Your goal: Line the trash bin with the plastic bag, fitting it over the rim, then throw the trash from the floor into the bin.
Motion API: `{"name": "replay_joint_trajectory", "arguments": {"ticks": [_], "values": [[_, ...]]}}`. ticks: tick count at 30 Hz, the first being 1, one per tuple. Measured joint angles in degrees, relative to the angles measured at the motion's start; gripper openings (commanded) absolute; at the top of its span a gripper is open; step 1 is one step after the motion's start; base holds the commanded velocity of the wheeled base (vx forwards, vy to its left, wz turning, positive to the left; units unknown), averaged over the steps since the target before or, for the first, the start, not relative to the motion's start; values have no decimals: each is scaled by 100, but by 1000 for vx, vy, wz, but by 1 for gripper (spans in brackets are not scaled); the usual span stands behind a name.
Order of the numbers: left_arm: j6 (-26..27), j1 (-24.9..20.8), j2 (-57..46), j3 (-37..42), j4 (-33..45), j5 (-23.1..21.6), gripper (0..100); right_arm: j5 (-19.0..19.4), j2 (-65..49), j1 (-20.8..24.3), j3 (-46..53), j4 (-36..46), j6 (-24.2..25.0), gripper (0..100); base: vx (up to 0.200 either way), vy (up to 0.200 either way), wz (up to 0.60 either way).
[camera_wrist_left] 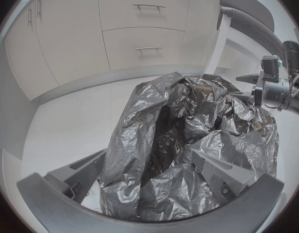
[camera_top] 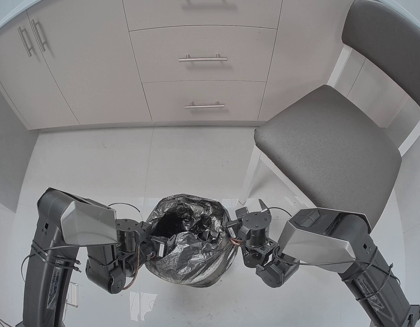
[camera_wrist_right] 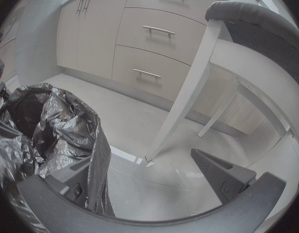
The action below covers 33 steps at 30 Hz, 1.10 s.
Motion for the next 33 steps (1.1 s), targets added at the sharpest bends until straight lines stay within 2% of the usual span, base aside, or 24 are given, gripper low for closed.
{"name": "replay_joint_trajectory", "arguments": {"ticks": [14,21,33], "values": [[-4,44,-226,85,2,9,100,0,-13,-6,57,73,57,100,0,0,0],[-23,134,-730,250,-2,0,100,30,-492,63,551,205,244,100,0,0,0],[-645,241,-1629,686,55,-99,100,77,-914,590,880,207,340,100,0,0,0]]}}
